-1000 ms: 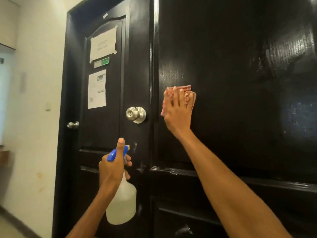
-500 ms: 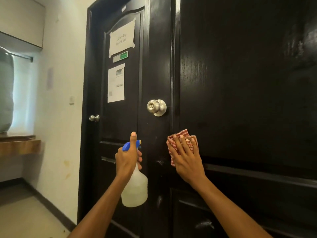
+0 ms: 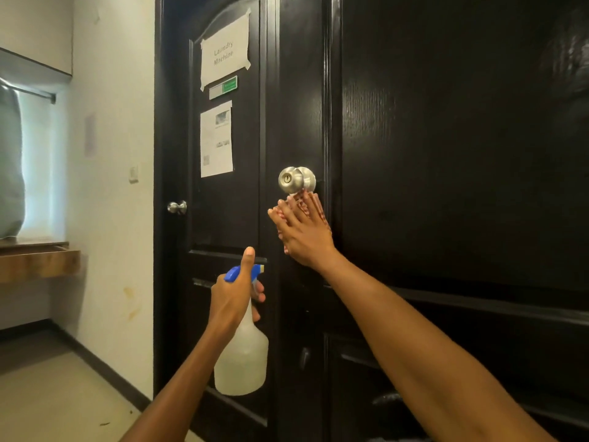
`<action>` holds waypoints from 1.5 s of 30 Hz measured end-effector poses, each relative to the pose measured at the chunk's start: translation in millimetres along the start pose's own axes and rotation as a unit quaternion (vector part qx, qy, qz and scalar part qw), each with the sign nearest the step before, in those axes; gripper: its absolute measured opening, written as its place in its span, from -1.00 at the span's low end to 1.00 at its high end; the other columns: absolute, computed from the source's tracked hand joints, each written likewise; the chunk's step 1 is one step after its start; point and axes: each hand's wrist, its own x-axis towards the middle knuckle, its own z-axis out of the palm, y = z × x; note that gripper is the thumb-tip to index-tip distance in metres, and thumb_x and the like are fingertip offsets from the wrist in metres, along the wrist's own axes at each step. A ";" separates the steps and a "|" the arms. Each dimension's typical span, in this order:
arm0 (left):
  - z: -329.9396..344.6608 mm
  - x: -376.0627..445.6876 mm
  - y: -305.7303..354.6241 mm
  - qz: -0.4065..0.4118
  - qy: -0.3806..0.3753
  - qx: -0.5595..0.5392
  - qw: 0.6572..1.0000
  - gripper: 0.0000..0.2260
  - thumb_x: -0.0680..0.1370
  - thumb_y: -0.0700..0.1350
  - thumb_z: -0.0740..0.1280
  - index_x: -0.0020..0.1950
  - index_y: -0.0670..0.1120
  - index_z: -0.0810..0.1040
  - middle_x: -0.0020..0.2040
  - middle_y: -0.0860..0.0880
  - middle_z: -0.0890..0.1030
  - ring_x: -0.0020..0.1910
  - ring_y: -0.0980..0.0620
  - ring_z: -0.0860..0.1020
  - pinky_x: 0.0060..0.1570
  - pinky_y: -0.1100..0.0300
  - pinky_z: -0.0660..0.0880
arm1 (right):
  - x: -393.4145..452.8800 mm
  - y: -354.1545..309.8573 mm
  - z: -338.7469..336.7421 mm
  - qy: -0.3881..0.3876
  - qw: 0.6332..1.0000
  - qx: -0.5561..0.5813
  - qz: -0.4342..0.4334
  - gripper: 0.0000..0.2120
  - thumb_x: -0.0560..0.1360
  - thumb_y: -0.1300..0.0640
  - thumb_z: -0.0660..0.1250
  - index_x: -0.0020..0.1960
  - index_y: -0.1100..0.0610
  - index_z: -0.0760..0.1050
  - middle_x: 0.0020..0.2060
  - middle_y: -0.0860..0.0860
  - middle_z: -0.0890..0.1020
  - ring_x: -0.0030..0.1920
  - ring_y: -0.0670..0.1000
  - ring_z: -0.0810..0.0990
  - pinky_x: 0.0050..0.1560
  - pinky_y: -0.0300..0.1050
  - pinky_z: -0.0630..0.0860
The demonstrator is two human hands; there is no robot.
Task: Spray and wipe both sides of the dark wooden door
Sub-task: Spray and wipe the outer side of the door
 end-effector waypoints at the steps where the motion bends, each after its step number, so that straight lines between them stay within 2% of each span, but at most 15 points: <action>1: -2.3 -0.7 -1.9 0.002 0.002 -0.004 1.000 -0.36 0.53 0.35 0.16 -0.17 -0.24 0.60 -0.32 -0.16 0.64 -0.41 -0.04 0.61 -0.47 0.19 0.53 | -2.2 -9.2 4.8 -0.008 1.000 0.008 -0.006 -0.40 0.68 -0.09 0.03 0.64 0.00 -0.10 0.63 0.11 -0.06 0.61 0.17 -0.19 0.54 0.30 -0.28; 6: -14.5 -10.7 -15.3 -0.001 0.010 -0.004 1.000 -0.36 0.49 0.36 0.17 -0.16 -0.24 0.60 -0.33 -0.17 0.64 -0.39 -0.06 0.61 -0.45 0.13 0.55 | -103.3 -73.8 67.7 -0.136 0.963 -0.047 -0.228 -0.43 0.66 -0.12 0.10 0.61 -0.01 0.08 0.62 0.10 0.02 0.61 0.18 -0.14 0.40 0.27 -0.53; 8: -18.0 -15.1 -18.4 -0.001 0.012 -0.001 1.000 -0.36 0.48 0.36 0.16 -0.16 -0.24 0.60 -0.33 -0.16 0.64 -0.41 -0.04 0.61 -0.47 0.15 0.56 | -131.3 -80.3 77.0 -0.172 0.948 -0.058 -0.261 -0.43 0.66 -0.14 0.08 0.61 -0.03 0.08 0.62 0.10 0.02 0.61 0.17 -0.16 0.36 0.25 -0.57; 13: -17.9 -19.5 -17.8 0.004 0.000 -0.007 1.000 -0.36 0.50 0.34 0.18 -0.20 -0.25 0.61 -0.35 -0.16 0.64 -0.42 -0.08 0.61 -0.46 0.13 0.56 | -53.7 -24.8 34.8 -0.053 0.987 -0.050 -0.142 -0.36 0.60 -0.20 0.18 0.60 -0.02 0.12 0.59 0.14 0.15 0.60 0.25 0.01 0.49 0.46 -0.18; 18: -11.1 -12.5 -20.6 -0.001 0.007 -0.022 1.000 -0.36 0.48 0.35 0.19 -0.19 -0.25 0.62 -0.36 -0.15 0.64 -0.42 -0.10 0.61 -0.46 0.12 0.57 | 24.7 8.4 -8.5 -0.008 0.992 -0.101 -0.069 -0.41 0.66 -0.19 0.02 0.62 0.00 0.05 0.62 0.15 0.04 0.61 0.21 -0.08 0.52 0.34 -0.21; 21: 0.4 -9.6 -24.8 -0.011 0.007 -0.021 1.000 -0.36 0.48 0.35 0.20 -0.21 -0.25 0.62 -0.38 -0.13 0.64 -0.41 -0.11 0.61 -0.44 0.10 0.58 | 19.1 -9.6 0.9 0.023 0.997 -0.061 -0.030 -0.45 0.65 -0.15 0.04 0.58 0.04 0.20 0.58 0.17 0.20 0.59 0.21 0.08 0.54 0.34 -0.14; 25: 9.9 -20.7 -39.0 -0.016 0.004 -0.012 1.000 -0.36 0.52 0.35 0.18 -0.25 -0.24 0.61 -0.40 -0.12 0.64 -0.43 -0.13 0.61 -0.41 0.08 0.59 | -37.3 -35.9 39.8 0.009 0.991 -0.016 -0.132 -0.45 0.62 -0.12 0.12 0.54 0.08 0.27 0.53 0.16 0.31 0.57 0.24 0.17 0.55 0.32 -0.24; 28: 11.2 -28.5 -42.0 -0.026 -0.001 -0.012 1.000 -0.33 0.50 0.36 0.17 -0.24 -0.26 0.61 -0.39 -0.14 0.64 -0.45 -0.09 0.60 -0.41 0.11 0.59 | -90.1 -43.9 54.4 -0.037 0.979 -0.021 -0.197 -0.42 0.64 -0.13 0.10 0.60 0.04 0.16 0.58 0.14 0.21 0.60 0.22 0.05 0.49 0.27 -0.38; 30: 12.0 -31.9 -39.6 -0.021 0.001 -0.012 1.000 -0.33 0.48 0.36 0.17 -0.24 -0.26 0.61 -0.40 -0.13 0.64 -0.46 -0.05 0.59 -0.44 0.19 0.57 | -97.7 -30.7 52.4 -0.051 0.974 -0.037 -0.219 -0.36 0.61 -0.18 0.14 0.62 0.00 0.09 0.60 0.12 0.14 0.60 0.20 0.02 0.52 0.32 -0.29; 33: 10.9 -32.8 -38.1 -0.013 0.000 -0.011 1.000 -0.34 0.50 0.36 0.18 -0.25 -0.26 0.61 -0.40 -0.13 0.64 -0.47 -0.06 0.59 -0.45 0.18 0.57 | -70.3 -1.4 31.3 0.010 0.992 -0.033 -0.118 -0.32 0.58 -0.18 0.20 0.62 -0.01 0.10 0.59 0.13 0.16 0.60 0.23 0.05 0.51 0.43 -0.11; 36: 13.3 -35.6 -49.2 -0.036 0.004 -0.008 0.999 -0.34 0.48 0.37 0.18 -0.24 -0.25 0.61 -0.38 -0.13 0.64 -0.44 -0.08 0.60 -0.41 0.11 0.59 | -44.8 14.7 14.2 0.062 0.998 -0.011 0.016 -0.39 0.65 -0.13 0.10 0.63 -0.01 0.05 0.62 0.14 0.05 0.61 0.23 -0.06 0.53 0.36 -0.17; 38: 17.2 -41.4 -60.6 -0.052 0.012 0.001 0.999 -0.34 0.47 0.38 0.18 -0.22 -0.24 0.62 -0.36 -0.14 0.65 -0.43 -0.10 0.61 -0.39 0.07 0.60 | -48.6 5.1 24.2 0.088 0.995 0.002 0.038 -0.43 0.68 -0.09 0.04 0.64 0.02 0.04 0.62 0.16 0.04 0.61 0.23 -0.05 0.55 0.32 -0.19; 41: 23.0 -56.1 -81.5 -0.069 0.012 0.014 0.997 -0.34 0.50 0.38 0.17 -0.21 -0.23 0.62 -0.34 -0.14 0.65 -0.46 -0.10 0.59 -0.39 0.08 0.58 | -91.2 -31.4 56.1 0.100 0.995 0.009 -0.014 -0.45 0.66 -0.07 0.09 0.61 0.05 0.13 0.60 0.17 0.13 0.60 0.25 0.03 0.54 0.33 -0.21; 43: 26.2 -68.3 -92.6 -0.078 0.012 0.016 0.997 -0.35 0.52 0.36 0.18 -0.22 -0.23 0.62 -0.34 -0.15 0.65 -0.50 -0.07 0.56 -0.41 0.10 0.56 | -135.3 -62.5 81.3 0.066 0.994 0.036 -0.081 -0.44 0.63 -0.05 0.18 0.58 0.07 0.21 0.58 0.17 0.19 0.59 0.22 0.07 0.55 0.33 -0.21; 45: 27.0 -80.3 -103.1 -0.084 0.017 0.022 0.996 -0.35 0.51 0.37 0.17 -0.21 -0.23 0.62 -0.33 -0.17 0.65 -0.50 -0.05 0.56 -0.42 0.15 0.56 | -181.8 -97.2 111.6 -0.018 0.986 0.016 -0.166 -0.40 0.63 -0.05 0.18 0.61 0.07 0.14 0.60 0.15 0.09 0.61 0.22 -0.05 0.52 0.34 -0.32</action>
